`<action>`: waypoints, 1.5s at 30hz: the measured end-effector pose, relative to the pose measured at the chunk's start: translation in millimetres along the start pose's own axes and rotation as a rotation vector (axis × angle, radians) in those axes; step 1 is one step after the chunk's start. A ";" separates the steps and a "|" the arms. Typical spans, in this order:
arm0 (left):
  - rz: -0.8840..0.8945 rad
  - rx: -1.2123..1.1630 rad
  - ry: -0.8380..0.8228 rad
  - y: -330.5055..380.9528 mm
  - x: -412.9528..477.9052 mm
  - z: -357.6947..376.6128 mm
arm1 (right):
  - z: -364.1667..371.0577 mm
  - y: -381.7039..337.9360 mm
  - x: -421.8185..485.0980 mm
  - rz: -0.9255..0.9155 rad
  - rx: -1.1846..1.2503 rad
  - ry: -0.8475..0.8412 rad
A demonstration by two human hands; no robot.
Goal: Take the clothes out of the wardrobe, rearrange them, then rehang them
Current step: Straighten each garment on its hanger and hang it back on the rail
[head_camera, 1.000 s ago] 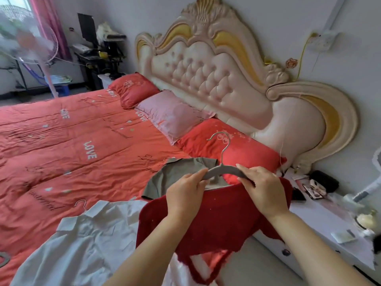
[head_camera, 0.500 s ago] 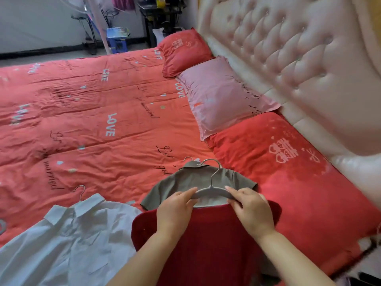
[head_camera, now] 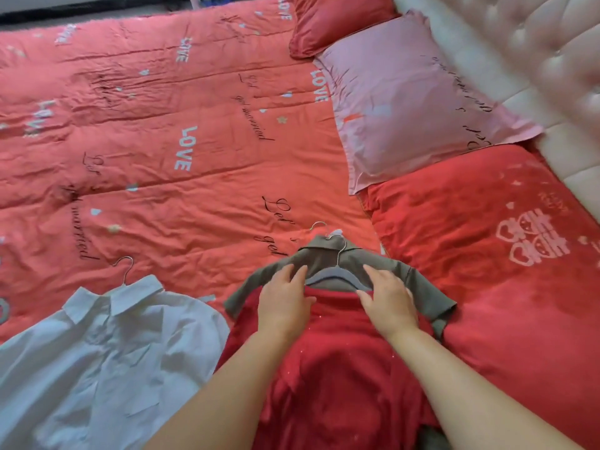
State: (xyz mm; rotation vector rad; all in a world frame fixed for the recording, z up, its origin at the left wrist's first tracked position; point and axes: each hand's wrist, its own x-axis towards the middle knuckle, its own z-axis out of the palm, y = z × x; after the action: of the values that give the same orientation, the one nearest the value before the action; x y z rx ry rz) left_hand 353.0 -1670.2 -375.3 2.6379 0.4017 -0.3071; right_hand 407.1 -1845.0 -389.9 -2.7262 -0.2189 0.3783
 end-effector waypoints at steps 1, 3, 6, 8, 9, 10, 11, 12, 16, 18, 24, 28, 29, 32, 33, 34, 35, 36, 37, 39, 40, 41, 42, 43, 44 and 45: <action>-0.003 0.018 -0.016 -4.8 -2.4 6.9 | 6.7 -0.5 -2.0 0.005 0.002 -0.026; 0.000 0.060 -0.034 -13.7 -11.1 17.2 | 19.5 -1.6 -13.7 -0.013 -0.005 -0.083; -0.020 0.097 -0.070 -23.8 -26.9 22.7 | 33.0 -1.7 -39.3 -0.032 0.010 -0.146; -0.021 0.098 -0.066 -28.9 -38.4 19.3 | 35.7 -5.4 -56.3 -0.036 0.020 -0.165; -0.018 0.097 -0.059 -31.5 -44.4 16.0 | 35.8 -9.0 -64.3 -0.038 0.025 -0.169; -0.015 0.097 -0.051 -34.1 -51.2 11.0 | 34.5 -14.3 -72.3 -0.047 0.028 -0.167; -0.015 0.094 -0.044 -36.6 -58.4 4.6 | 32.5 -20.5 -80.0 -0.060 0.030 -0.162; -0.015 0.087 -0.035 -38.9 -65.7 -3.3 | 29.3 -28.6 -87.7 -0.078 0.026 -0.157; -0.013 0.054 0.041 -51.6 -98.3 -41.2 | 13.3 -69.3 -116.6 -0.137 0.014 -0.125; -0.019 0.031 0.085 -62.7 -119.4 -63.1 | 4.7 -95.4 -133.7 -0.180 0.010 -0.090; -0.029 0.062 0.192 -123.6 -205.0 -136.1 | -12.4 -191.6 -202.9 -0.280 -0.085 -0.055; -0.068 0.105 0.256 -192.9 -278.0 -182.2 | -3.7 -261.6 -258.0 -0.345 -0.162 -0.068; -0.082 0.129 0.260 -212.7 -297.6 -193.6 | 1.8 -279.9 -271.3 -0.368 -0.178 -0.070; -0.131 0.154 0.289 -272.2 -353.5 -220.8 | 22.2 -333.2 -310.7 -0.434 -0.193 -0.096; -0.157 0.154 0.301 -290.2 -370.9 -228.2 | 30.0 -349.7 -322.8 -0.455 -0.182 -0.106; -0.188 0.162 0.306 -306.8 -388.2 -235.6 | 37.5 -366.0 -335.0 -0.479 -0.175 -0.118; -0.225 0.184 0.304 -322.4 -404.7 -242.4 | 45.4 -381.6 -346.2 -0.509 -0.179 -0.133; -0.260 0.212 0.303 -336.9 -419.7 -248.5 | 52.5 -396.5 -356.7 -0.540 -0.195 -0.154; -0.292 0.230 0.304 -351.3 -433.9 -253.5 | 59.7 -410.5 -366.6 -0.574 -0.211 -0.173; -0.350 0.227 0.320 -376.3 -460.1 -260.9 | 71.9 -436.4 -382.5 -0.642 -0.236 -0.197; -0.381 0.216 0.330 -387.4 -473.0 -263.2 | 77.1 -448.5 -389.3 -0.673 -0.247 -0.206; -0.414 0.204 0.335 -397.6 -485.6 -265.3 | 82.4 -460.4 -395.2 -0.704 -0.259 -0.215; -0.447 0.193 0.337 -406.4 -497.3 -267.0 | 87.5 -471.3 -400.6 -0.734 -0.270 -0.227; -0.483 0.187 0.338 -414.7 -509.1 -268.0 | 92.7 -481.4 -405.6 -0.765 -0.278 -0.242; -0.520 0.184 0.338 -421.9 -520.3 -269.1 | 97.9 -491.1 -410.1 -0.799 -0.284 -0.255; -0.558 0.181 0.336 -428.8 -531.0 -269.5 | 103.1 -500.5 -414.4 -0.833 -0.291 -0.266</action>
State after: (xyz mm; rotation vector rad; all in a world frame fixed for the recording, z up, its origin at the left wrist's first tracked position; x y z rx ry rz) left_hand -243.6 -1299.4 -163.3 2.7057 1.2802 -0.0668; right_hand -67.3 -1434.3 -191.9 -2.5354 -1.5059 0.4731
